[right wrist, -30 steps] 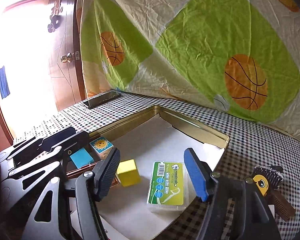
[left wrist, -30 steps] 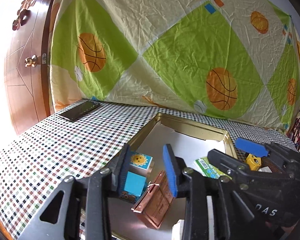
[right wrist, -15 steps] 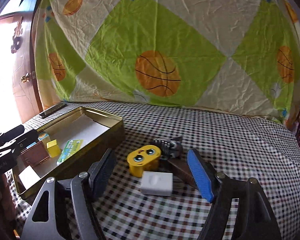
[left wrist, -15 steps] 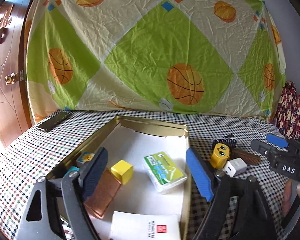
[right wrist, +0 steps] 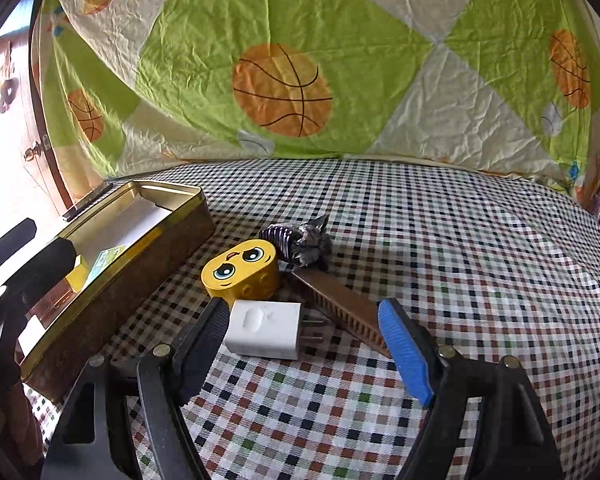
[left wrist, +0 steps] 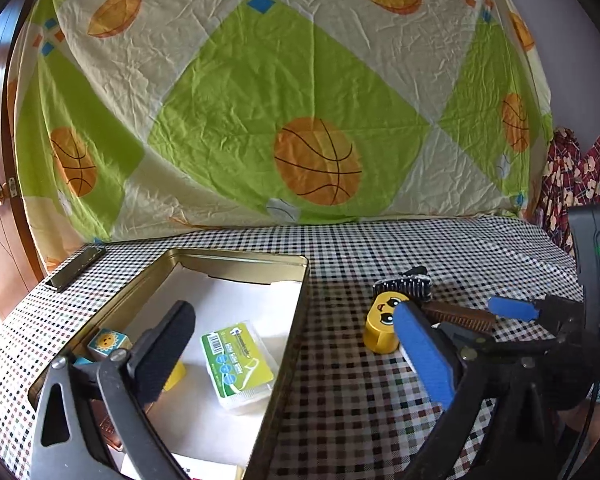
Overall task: Organize rigid objects
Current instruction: 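Withdraw both tools from the tin toward the face toy and white block, then grasp the yellow face toy with the left tool while the right tool grasps the white block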
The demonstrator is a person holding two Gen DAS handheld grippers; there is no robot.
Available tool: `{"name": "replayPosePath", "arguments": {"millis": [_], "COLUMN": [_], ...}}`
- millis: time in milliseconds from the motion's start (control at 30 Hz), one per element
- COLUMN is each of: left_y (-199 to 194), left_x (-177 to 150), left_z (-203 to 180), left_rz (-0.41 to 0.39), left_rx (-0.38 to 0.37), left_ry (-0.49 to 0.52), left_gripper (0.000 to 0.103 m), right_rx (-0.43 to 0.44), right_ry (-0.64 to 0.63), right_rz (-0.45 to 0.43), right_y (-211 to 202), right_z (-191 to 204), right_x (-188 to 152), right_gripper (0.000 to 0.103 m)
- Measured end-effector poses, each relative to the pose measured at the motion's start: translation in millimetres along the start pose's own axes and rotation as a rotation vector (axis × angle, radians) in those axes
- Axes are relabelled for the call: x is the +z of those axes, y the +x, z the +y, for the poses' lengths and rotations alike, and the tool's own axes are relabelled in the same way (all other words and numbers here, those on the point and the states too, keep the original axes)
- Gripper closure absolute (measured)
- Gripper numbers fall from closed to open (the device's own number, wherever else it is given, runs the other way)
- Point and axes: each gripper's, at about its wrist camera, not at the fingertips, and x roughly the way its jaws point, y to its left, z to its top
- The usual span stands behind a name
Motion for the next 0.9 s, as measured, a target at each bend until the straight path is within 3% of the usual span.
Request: {"name": "replayPosePath", "arguments": {"millis": [333, 400, 533, 700, 900], "left_y": [12.2, 12.4, 14.3, 24.4, 47.8], "left_x": [-2.2, -1.7, 1.3, 6.8, 8.4], "left_z": [12.0, 13.0, 2.3, -20.6, -49.3], "left_rz": [0.035, 0.036, 0.049, 0.065, 0.138], "left_rx": [0.002, -0.003, -0.033, -0.044, -0.088], "left_ry": [-0.043, -0.049, -0.024, 0.037, 0.095], "left_gripper": [0.001, 0.001, 0.001, 0.001, 0.001], "right_rx": [-0.028, -0.030, -0.034, -0.117, -0.170], "right_ry": [-0.063, -0.064, -0.060, -0.007, 0.086], "right_rz": [0.188, 0.171, 0.122, 0.016, -0.002], "right_y": [45.9, 41.1, 29.8, 9.6, 5.0], "right_z": [21.4, 21.2, 19.0, 1.3, -38.6], "right_x": [3.7, 2.9, 2.6, 5.6, 9.6], "right_gripper": [0.026, 0.037, 0.038, 0.037, 0.037]}}
